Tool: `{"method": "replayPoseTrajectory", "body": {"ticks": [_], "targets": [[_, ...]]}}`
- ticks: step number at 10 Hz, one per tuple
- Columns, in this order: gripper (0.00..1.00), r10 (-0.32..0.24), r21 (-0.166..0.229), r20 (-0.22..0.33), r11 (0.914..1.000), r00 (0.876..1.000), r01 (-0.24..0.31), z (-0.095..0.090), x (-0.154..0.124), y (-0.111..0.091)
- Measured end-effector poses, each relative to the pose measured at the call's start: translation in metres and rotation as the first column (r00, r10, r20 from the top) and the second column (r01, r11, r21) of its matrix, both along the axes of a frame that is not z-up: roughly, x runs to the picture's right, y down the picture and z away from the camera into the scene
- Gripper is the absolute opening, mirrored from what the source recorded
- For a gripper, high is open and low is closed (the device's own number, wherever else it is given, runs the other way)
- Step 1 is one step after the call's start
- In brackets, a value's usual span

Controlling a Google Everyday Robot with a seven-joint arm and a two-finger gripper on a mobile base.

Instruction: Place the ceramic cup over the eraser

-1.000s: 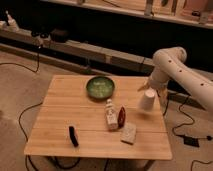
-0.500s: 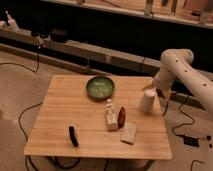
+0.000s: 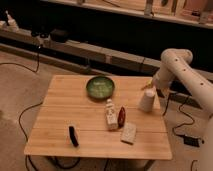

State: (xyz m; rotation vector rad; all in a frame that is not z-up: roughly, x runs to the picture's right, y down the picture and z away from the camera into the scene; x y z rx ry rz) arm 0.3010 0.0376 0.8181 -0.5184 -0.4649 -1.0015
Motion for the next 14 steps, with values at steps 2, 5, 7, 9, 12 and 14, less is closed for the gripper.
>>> {"method": "replayPoseTrajectory", "body": {"ticks": [2,5,7,9,12,14], "targets": [[0.8,-0.041,0.034,-0.004,0.9986,0.999,0.041,0.009,0.002,-0.003],[0.8,-0.121,0.055,-0.003,0.9912,0.993,0.121,0.023,-0.009,0.008],[0.8,-0.154,0.067,-0.001,0.9858,0.988,0.154,0.029,-0.016,0.016],[0.8,-0.173,0.08,-0.003,0.9818,0.985,0.173,0.034,-0.02,0.02],[0.8,-0.166,0.083,-0.003,0.9827,0.986,0.166,0.039,-0.018,0.024],[0.8,-0.137,0.072,0.005,0.9881,0.991,0.136,0.043,-0.015,0.028]]}}
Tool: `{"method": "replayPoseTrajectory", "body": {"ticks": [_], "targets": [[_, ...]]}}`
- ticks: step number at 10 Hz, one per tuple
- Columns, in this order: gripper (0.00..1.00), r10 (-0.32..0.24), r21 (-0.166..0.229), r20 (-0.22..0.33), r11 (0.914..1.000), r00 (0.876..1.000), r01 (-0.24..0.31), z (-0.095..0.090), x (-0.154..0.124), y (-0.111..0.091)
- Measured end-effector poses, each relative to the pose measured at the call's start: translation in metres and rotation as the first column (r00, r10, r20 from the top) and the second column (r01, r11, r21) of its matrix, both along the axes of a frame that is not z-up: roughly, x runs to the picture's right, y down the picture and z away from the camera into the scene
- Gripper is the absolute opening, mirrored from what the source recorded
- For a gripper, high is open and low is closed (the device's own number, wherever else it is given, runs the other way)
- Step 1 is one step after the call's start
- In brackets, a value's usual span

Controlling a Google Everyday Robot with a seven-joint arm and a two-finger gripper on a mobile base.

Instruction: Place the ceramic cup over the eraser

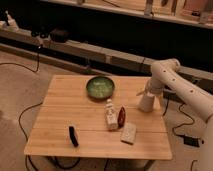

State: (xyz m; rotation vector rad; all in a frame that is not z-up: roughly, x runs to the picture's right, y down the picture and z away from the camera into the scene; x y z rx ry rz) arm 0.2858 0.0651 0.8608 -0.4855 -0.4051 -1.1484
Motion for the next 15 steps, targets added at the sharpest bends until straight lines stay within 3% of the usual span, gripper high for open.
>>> {"method": "replayPoseTrajectory", "body": {"ticks": [5,7,11,13,15], "targets": [[0.8,0.013,-0.016,-0.003,0.9998,1.0,-0.013,0.009,0.005,0.006],[0.66,0.002,-0.013,0.001,0.9999,1.0,-0.002,0.014,0.004,0.007],[0.25,-0.032,0.009,0.025,0.9995,0.999,0.032,0.014,-0.004,0.003],[0.07,-0.073,0.039,0.064,0.9967,0.995,0.071,0.004,-0.018,-0.008],[0.05,-0.131,0.09,0.107,0.9885,0.986,0.122,-0.023,-0.035,-0.033]]}}
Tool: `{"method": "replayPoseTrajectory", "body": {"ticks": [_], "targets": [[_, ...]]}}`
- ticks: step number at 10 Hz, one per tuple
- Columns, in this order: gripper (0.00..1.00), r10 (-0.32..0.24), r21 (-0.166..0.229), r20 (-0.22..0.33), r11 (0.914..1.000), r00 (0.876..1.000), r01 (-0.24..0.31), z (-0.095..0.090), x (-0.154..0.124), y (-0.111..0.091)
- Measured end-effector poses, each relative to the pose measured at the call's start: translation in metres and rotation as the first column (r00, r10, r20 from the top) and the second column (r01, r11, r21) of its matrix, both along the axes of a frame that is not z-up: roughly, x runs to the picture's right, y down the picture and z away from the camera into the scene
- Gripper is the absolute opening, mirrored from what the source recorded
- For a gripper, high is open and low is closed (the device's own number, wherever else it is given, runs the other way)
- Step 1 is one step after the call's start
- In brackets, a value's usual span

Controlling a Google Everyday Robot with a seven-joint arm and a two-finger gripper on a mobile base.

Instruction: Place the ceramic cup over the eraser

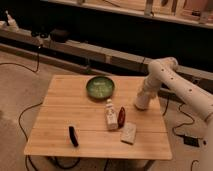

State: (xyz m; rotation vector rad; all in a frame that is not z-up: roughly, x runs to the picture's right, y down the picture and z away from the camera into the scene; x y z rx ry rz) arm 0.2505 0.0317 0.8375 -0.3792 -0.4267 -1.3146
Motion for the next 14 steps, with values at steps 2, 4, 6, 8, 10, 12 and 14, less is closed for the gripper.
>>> {"method": "replayPoseTrajectory", "body": {"ticks": [2,4,6,8,10,12,14], "targets": [[0.05,-0.046,0.078,0.025,0.996,0.999,0.044,-0.041,-0.022,-0.049],[0.05,-0.08,0.154,0.081,0.9858,0.994,0.066,-0.075,-0.059,-0.092],[0.05,-0.12,0.209,0.231,0.9754,0.965,0.071,-0.117,-0.13,-0.13],[0.05,-0.14,0.165,0.428,0.9834,0.893,0.075,-0.154,-0.194,-0.126],[0.05,-0.173,0.074,0.628,0.9839,0.758,0.163,-0.195,-0.244,-0.089],[0.05,-0.19,0.02,0.741,0.9649,0.644,0.262,-0.22,-0.262,-0.054],[0.05,-0.191,0.013,0.758,0.9604,0.623,0.278,-0.225,-0.264,-0.048]]}}
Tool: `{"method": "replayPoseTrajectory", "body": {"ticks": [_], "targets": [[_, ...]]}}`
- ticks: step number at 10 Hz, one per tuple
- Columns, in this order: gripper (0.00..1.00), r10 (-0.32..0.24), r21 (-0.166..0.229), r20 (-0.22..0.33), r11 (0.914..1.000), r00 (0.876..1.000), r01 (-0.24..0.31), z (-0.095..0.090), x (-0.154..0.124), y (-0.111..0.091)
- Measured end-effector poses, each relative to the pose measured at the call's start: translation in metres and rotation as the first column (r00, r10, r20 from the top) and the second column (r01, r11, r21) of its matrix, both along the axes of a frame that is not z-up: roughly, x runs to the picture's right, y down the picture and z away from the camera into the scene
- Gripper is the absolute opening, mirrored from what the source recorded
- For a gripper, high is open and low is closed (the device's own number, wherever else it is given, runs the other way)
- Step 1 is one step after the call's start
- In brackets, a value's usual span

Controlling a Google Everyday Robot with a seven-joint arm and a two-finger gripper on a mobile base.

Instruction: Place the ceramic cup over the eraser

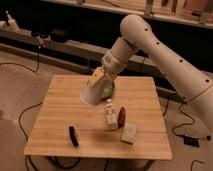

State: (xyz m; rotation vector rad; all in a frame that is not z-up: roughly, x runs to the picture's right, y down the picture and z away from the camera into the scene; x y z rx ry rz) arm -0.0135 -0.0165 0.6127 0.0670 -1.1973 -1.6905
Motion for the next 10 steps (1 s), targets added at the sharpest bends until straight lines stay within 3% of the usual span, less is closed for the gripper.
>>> {"method": "replayPoseTrajectory", "body": {"ticks": [3,4,6,10], "targets": [[0.05,-0.012,0.005,0.003,0.9999,1.0,0.012,-0.001,-0.002,0.001],[0.05,-0.055,0.008,0.025,0.9984,0.998,0.055,-0.002,-0.014,0.008],[0.05,-0.167,0.021,0.078,0.986,0.983,0.166,-0.004,-0.05,0.026],[0.05,-0.26,0.034,0.079,0.9654,0.962,0.259,0.013,-0.085,0.036]]}}
